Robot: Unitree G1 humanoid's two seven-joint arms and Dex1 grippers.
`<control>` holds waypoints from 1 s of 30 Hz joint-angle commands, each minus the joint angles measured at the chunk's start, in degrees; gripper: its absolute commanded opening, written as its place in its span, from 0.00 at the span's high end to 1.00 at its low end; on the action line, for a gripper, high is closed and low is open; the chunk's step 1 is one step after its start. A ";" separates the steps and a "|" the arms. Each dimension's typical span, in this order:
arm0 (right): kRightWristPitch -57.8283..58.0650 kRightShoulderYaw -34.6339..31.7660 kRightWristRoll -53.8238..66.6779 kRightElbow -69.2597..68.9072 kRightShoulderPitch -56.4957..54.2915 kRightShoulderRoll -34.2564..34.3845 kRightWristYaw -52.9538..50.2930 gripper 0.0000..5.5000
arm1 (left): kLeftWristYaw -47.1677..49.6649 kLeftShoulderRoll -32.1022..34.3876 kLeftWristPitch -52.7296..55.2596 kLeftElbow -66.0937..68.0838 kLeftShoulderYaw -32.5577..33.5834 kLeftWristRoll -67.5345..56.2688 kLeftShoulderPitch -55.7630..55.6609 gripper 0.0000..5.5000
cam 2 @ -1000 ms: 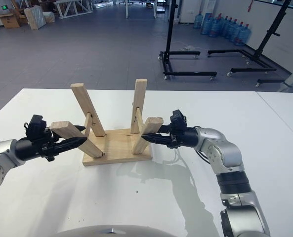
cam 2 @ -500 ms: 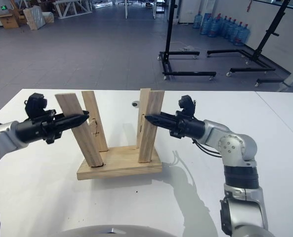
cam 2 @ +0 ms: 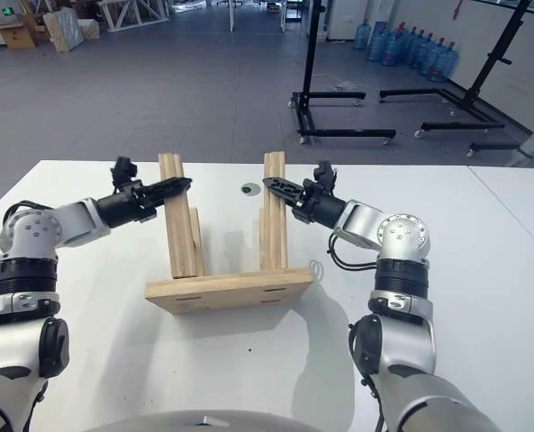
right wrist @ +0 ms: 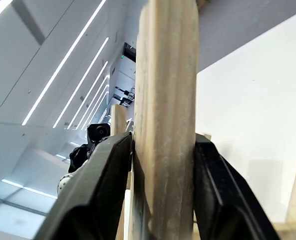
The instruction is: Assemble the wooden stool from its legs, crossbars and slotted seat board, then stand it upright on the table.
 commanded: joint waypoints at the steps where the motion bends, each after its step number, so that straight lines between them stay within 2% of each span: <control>1: -1.31 -3.53 0.36 5.32 -2.60 0.78 -0.59 0.55 | 0.68 -1.25 0.88 4.74 -0.04 3.79 -0.72 0.58; 4: -1.71 -5.35 0.70 7.18 -3.30 0.81 0.05 0.44 | 0.27 -1.75 0.92 7.26 1.54 4.29 -2.06 0.49; 10: -2.34 -8.62 2.11 8.69 -5.86 1.69 -0.31 0.26 | 0.07 -1.18 -0.88 17.55 8.80 3.90 -8.25 0.33; 16: -9.25 -9.27 -1.31 14.31 -9.48 0.65 1.61 0.07 | 0.42 -2.16 -6.30 24.00 12.32 6.87 -15.47 0.17; 18: -14.06 -9.72 -3.78 19.00 -12.02 -2.54 3.37 0.02 | 0.51 -0.51 -11.92 28.19 12.90 9.74 -17.32 0.11; 20: -19.68 -10.37 -6.76 25.13 -14.84 -7.24 5.65 0.02 | 1.94 2.24 -19.74 32.58 13.68 13.45 -17.94 0.06; 22: -26.56 -9.88 -11.67 31.57 -15.80 -15.06 9.49 0.02 | 1.12 8.36 -27.81 37.46 15.30 16.75 -15.43 0.02; 24: -31.05 -4.67 -19.43 32.37 -12.31 -23.95 17.79 0.02 | -5.91 17.50 -35.02 38.64 14.22 21.84 -7.82 0.02; 25: -31.71 0.01 -23.01 26.47 -6.66 -28.27 25.53 0.02 | -11.34 21.71 -39.10 34.91 11.83 25.68 0.55 0.02; 26: -32.09 4.77 -25.22 13.44 5.11 -33.68 34.58 0.02 | -21.68 24.83 -41.85 23.83 11.14 27.08 15.84 0.02; 27: -33.84 7.51 -26.57 1.15 16.95 -38.20 42.57 0.02 | -28.00 25.86 -43.34 12.56 12.53 27.21 29.32 0.02; 29: -34.45 1.43 -24.60 -23.80 44.88 -44.54 58.43 0.02 | -41.44 23.47 -36.29 -20.25 21.91 19.05 59.97 0.02; 30: -35.68 -1.69 -23.66 -30.68 52.77 -44.75 63.45 0.02 | -46.48 21.05 -38.20 -32.14 24.48 17.24 69.76 0.02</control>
